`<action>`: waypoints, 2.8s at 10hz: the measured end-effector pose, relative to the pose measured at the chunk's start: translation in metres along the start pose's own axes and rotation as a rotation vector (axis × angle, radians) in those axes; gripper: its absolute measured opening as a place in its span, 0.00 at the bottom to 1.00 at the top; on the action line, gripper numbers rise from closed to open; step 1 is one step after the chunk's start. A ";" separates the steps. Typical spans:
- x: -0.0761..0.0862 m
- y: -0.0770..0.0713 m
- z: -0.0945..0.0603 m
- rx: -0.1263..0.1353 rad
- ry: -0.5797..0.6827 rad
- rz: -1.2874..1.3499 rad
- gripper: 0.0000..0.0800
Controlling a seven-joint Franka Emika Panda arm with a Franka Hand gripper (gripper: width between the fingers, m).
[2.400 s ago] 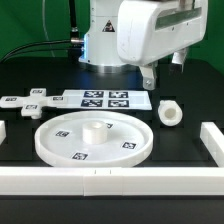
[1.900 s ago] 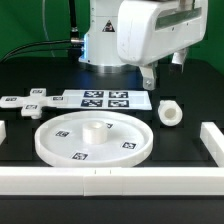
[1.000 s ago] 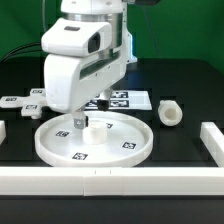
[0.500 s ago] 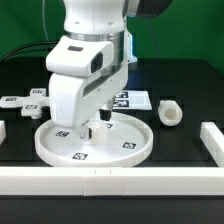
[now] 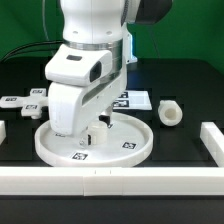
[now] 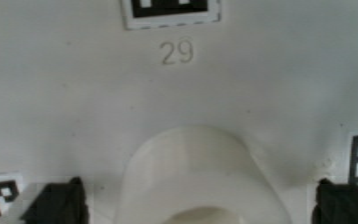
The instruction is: Assemble round table
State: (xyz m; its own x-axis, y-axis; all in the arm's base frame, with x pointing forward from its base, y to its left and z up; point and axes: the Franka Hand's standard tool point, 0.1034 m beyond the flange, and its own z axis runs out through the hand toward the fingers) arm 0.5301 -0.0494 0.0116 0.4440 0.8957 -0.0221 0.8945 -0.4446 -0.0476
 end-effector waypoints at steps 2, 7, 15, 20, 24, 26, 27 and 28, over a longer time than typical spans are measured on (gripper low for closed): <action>0.000 0.000 0.000 -0.001 0.000 0.000 0.51; 0.000 0.000 0.000 -0.001 0.000 0.000 0.51; 0.052 0.005 -0.002 -0.019 0.019 -0.038 0.51; 0.077 0.000 -0.002 -0.015 0.026 -0.052 0.51; 0.094 -0.008 -0.002 -0.014 0.028 -0.031 0.51; 0.094 -0.008 -0.002 -0.014 0.028 -0.022 0.51; 0.094 -0.008 -0.002 -0.014 0.028 -0.023 0.51; 0.094 -0.008 -0.002 -0.014 0.028 -0.022 0.51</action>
Offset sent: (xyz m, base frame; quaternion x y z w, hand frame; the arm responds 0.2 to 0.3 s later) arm 0.0000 0.0000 0.0000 0.0000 0.0000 0.0000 1.0000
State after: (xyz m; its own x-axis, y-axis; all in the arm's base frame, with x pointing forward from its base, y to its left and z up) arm 0.5648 0.0385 0.0119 0.4249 0.9052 0.0063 0.9048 -0.4245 -0.0339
